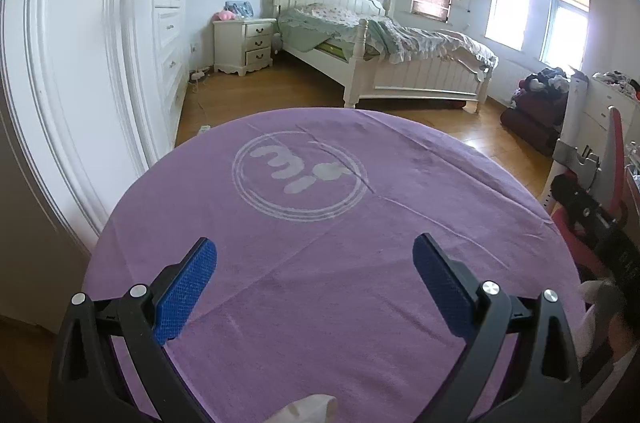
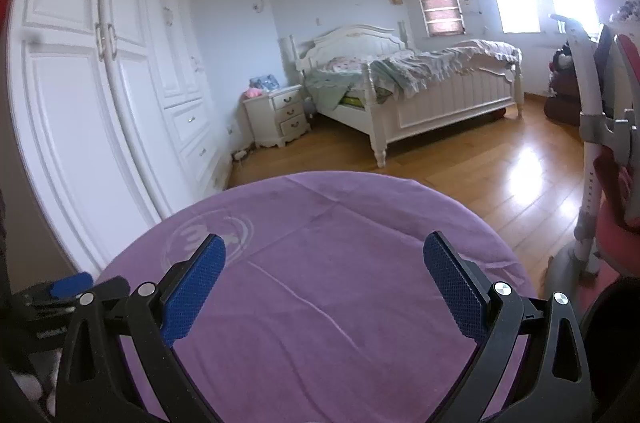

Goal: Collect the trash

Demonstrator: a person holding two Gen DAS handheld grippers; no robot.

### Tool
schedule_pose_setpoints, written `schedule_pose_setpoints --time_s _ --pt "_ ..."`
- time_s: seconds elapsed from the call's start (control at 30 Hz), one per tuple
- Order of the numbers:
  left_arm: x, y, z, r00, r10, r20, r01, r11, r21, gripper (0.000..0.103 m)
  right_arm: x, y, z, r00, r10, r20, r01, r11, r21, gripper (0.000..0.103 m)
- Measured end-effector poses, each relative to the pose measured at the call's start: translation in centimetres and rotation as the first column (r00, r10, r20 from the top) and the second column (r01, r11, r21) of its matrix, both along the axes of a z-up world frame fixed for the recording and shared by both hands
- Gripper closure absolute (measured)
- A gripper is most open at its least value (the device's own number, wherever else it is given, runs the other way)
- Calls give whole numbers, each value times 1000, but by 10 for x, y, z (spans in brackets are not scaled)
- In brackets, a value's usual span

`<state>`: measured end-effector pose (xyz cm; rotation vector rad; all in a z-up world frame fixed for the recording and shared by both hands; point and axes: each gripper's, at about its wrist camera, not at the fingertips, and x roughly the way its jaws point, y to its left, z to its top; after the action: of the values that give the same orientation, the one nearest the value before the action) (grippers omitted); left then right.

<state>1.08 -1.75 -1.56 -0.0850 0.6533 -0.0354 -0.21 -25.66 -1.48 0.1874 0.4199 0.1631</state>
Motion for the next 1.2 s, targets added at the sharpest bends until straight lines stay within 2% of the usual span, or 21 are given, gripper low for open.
schedule_pose_setpoints --time_s 0.47,1.2 --pt "4 7 -6 1000 5 -22 -5 1000 -13 5 -3 11 5 1000 3 11 -2 999 -52 5" --pt "5 8 -6 1000 4 -26 -4 1000 -14 5 -1 12 5 1000 2 4 -1 999 -47 5"
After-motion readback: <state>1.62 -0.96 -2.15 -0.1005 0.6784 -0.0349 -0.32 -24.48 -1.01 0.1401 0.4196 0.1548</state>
